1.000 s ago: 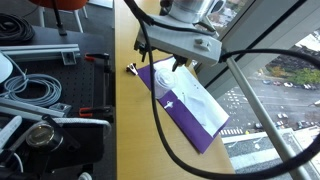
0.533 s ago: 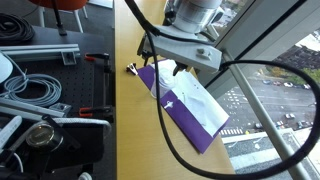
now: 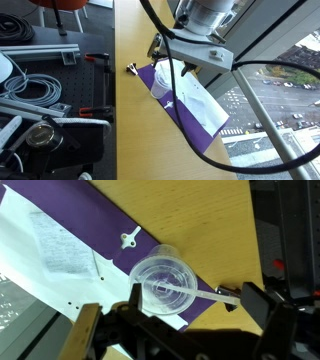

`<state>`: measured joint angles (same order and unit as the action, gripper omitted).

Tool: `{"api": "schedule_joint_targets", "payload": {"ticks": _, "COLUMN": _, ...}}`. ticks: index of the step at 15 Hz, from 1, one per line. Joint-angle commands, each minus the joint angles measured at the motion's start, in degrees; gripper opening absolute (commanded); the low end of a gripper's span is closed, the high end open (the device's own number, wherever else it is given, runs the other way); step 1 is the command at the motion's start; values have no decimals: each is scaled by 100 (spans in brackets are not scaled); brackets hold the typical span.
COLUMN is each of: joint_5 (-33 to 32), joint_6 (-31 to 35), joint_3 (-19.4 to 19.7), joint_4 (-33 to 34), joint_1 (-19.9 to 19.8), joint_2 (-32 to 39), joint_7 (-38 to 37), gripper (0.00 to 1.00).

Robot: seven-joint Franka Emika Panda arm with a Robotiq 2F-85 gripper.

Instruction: Put the straw in the cup

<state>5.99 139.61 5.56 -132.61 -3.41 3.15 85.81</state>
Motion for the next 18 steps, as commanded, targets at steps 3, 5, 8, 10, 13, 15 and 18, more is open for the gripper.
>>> {"api": "schedule_joint_targets", "payload": {"ticks": 3, "joint_5": 114, "joint_6": 259, "joint_3": -214, "joint_4": 536, "joint_1": -89, "joint_2": 499, "joint_7": 261, "gripper": 100}}
{"api": "schedule_joint_targets", "payload": {"ticks": 5, "joint_5": 92, "joint_6": 316, "joint_3": -274, "joint_4": 647, "joint_1": -115, "joint_2": 626, "joint_7": 278, "gripper": 100}}
{"api": "schedule_joint_targets", "payload": {"ticks": 8, "joint_5": 96, "joint_6": 312, "joint_3": -362, "joint_4": 621, "joint_1": -152, "joint_2": 637, "joint_7": 325, "gripper": 100}}
{"api": "schedule_joint_targets", "payload": {"ticks": 10, "joint_5": 46, "joint_6": 228, "joint_3": -401, "joint_4": 631, "joint_1": -140, "joint_2": 622, "joint_7": 183, "gripper": 100}}
{"api": "schedule_joint_targets", "payload": {"ticks": 13, "joint_5": -21, "joint_6": 209, "joint_3": -415, "joint_4": 594, "joint_1": -141, "joint_2": 626, "joint_7": 100, "gripper": 100}}
{"api": "schedule_joint_targets", "payload": {"ticks": 15, "joint_5": -20, "joint_6": 208, "joint_3": -422, "joint_4": 601, "joint_1": -140, "joint_2": 626, "joint_7": 99, "gripper": 100}}
{"api": "schedule_joint_targets", "payload": {"ticks": 18, "joint_5": -20, "joint_6": 208, "joint_3": -422, "joint_4": 604, "joint_1": -140, "joint_2": 626, "joint_7": 99, "gripper": 100}}
